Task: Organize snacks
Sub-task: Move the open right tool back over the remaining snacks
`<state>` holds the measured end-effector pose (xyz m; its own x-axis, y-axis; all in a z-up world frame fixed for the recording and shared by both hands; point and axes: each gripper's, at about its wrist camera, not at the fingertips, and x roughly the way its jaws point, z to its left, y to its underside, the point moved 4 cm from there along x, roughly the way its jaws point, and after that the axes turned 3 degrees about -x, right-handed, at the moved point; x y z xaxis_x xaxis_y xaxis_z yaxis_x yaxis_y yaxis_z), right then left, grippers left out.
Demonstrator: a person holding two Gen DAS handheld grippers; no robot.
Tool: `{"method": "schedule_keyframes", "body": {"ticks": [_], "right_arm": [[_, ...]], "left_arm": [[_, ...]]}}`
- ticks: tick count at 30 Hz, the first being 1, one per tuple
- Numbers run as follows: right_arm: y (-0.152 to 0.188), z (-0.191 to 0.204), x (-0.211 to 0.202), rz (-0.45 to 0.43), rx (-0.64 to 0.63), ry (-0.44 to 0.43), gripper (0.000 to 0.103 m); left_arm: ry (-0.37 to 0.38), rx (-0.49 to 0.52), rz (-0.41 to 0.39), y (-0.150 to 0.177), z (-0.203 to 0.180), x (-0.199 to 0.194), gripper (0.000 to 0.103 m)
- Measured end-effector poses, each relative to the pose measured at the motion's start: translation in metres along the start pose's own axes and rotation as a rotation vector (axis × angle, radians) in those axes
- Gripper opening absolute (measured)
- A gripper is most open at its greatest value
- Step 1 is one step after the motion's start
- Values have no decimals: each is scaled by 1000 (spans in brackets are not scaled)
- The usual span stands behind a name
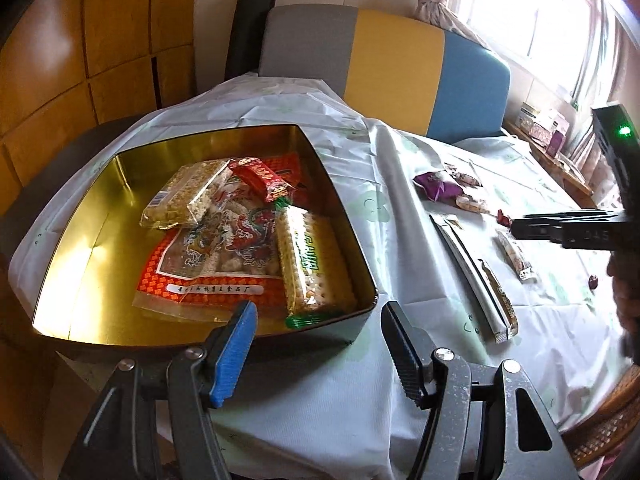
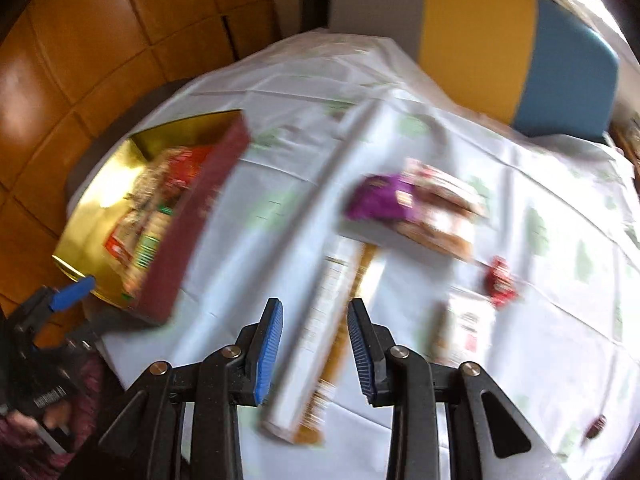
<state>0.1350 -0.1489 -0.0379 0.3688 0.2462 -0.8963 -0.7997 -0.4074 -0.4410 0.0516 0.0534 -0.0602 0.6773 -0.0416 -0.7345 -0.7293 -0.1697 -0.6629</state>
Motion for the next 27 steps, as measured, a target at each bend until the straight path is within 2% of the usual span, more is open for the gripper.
{"method": "schedule_keyframes", "body": {"ticks": [7, 12, 15, 18, 24, 27], "right_arm": [[29, -75, -20, 10, 82, 155, 38], [48, -121, -20, 20, 159, 214, 38], [60, -147, -13, 35, 257, 220, 38], [66, -161, -9, 77, 310, 268, 38], [73, -168, -7, 113, 355, 261, 38], [74, -165, -9, 114, 357, 244, 38]], "left_arm": [[-7, 35, 9, 1, -12, 0, 71], [-3, 71, 26, 3, -26, 0, 71], [7, 96, 35, 3, -37, 1, 71], [16, 128, 42, 3, -49, 3, 71], [41, 190, 62, 0, -77, 11, 71], [88, 182, 103, -4, -93, 18, 71]]}}
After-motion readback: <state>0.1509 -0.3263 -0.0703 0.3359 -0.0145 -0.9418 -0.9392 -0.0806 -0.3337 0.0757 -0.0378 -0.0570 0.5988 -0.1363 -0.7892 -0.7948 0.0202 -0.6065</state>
